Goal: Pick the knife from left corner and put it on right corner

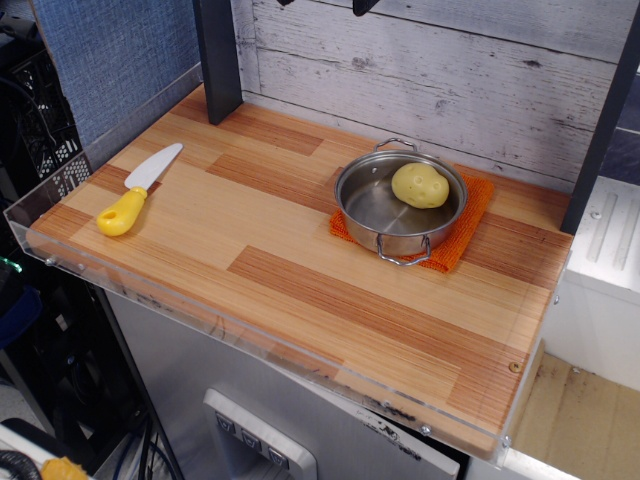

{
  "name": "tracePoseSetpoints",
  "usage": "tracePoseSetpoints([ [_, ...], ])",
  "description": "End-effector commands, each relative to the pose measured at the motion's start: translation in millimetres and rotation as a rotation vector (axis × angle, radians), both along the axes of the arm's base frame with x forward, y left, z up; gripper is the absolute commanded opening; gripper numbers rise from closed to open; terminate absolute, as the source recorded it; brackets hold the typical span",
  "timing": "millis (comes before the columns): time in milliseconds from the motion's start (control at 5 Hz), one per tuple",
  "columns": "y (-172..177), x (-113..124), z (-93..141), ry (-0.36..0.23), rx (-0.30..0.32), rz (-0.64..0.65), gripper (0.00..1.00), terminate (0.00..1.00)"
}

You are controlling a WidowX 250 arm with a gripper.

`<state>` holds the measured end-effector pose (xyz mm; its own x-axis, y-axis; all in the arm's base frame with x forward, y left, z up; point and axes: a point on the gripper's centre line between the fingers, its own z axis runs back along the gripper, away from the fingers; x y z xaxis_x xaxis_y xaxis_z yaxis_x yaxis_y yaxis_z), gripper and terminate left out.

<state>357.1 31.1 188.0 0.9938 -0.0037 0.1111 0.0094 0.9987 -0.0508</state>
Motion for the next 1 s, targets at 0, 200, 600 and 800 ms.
tracePoseSetpoints([
  [0,0.0,0.0,0.0,0.000,0.000,0.000,1.00,0.00],
  [200,11.5,-12.9,-11.8,0.007,0.011,0.015,1.00,0.00],
  [600,82.9,-46.8,-39.3,0.009,0.061,0.108,1.00,0.00],
  [800,118.6,-73.7,-68.6,0.041,0.096,0.169,1.00,0.00],
])
